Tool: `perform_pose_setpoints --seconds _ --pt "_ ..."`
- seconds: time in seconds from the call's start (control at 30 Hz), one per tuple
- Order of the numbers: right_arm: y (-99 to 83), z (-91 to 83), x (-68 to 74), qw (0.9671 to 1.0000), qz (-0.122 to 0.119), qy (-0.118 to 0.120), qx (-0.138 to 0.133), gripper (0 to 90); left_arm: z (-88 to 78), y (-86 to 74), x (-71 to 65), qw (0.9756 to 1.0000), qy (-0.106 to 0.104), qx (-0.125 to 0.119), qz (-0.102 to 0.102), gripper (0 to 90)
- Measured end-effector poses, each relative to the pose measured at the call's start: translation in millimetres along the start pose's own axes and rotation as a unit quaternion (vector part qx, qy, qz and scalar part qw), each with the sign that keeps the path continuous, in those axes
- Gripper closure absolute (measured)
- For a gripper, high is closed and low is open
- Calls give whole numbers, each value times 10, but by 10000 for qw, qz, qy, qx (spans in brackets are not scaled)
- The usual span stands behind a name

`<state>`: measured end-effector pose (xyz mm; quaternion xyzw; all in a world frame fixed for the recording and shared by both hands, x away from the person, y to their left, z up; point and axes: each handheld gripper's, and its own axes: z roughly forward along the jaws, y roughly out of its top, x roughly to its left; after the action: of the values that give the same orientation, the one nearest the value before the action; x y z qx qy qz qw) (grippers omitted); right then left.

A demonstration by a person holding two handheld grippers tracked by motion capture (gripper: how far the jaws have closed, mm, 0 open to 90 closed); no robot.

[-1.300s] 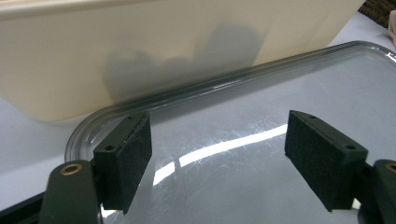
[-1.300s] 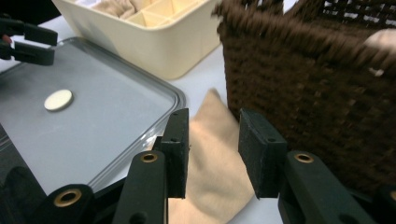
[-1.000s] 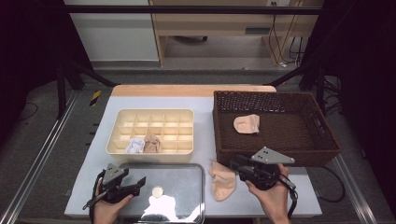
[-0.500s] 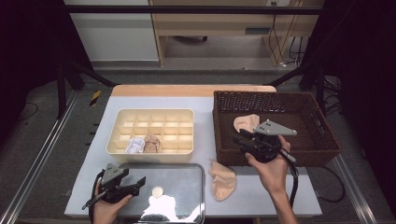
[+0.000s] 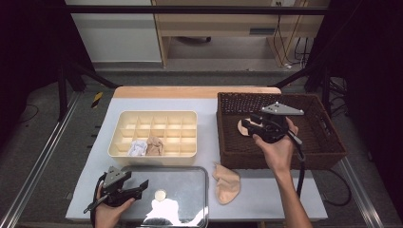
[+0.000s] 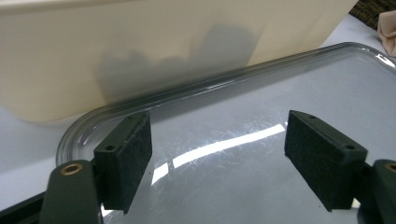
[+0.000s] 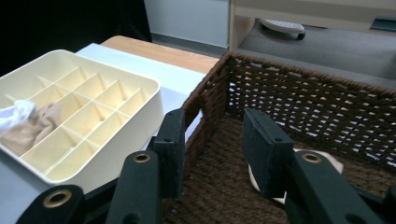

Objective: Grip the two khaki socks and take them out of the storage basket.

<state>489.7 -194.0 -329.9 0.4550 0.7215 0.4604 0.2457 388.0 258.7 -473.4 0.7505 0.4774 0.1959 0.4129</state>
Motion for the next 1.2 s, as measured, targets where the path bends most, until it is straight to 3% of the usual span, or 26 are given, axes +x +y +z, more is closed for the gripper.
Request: perform_pose_setpoints --seconds 0.67,1.2 --pt "223 316 -313 9994 131 -318 -38 560 7 -7 16 10000 -1 -14 -73 230" --pt "144 672 -532 9975 165 -641 244 583 28 -17 35 10000 12 33 -88 234"
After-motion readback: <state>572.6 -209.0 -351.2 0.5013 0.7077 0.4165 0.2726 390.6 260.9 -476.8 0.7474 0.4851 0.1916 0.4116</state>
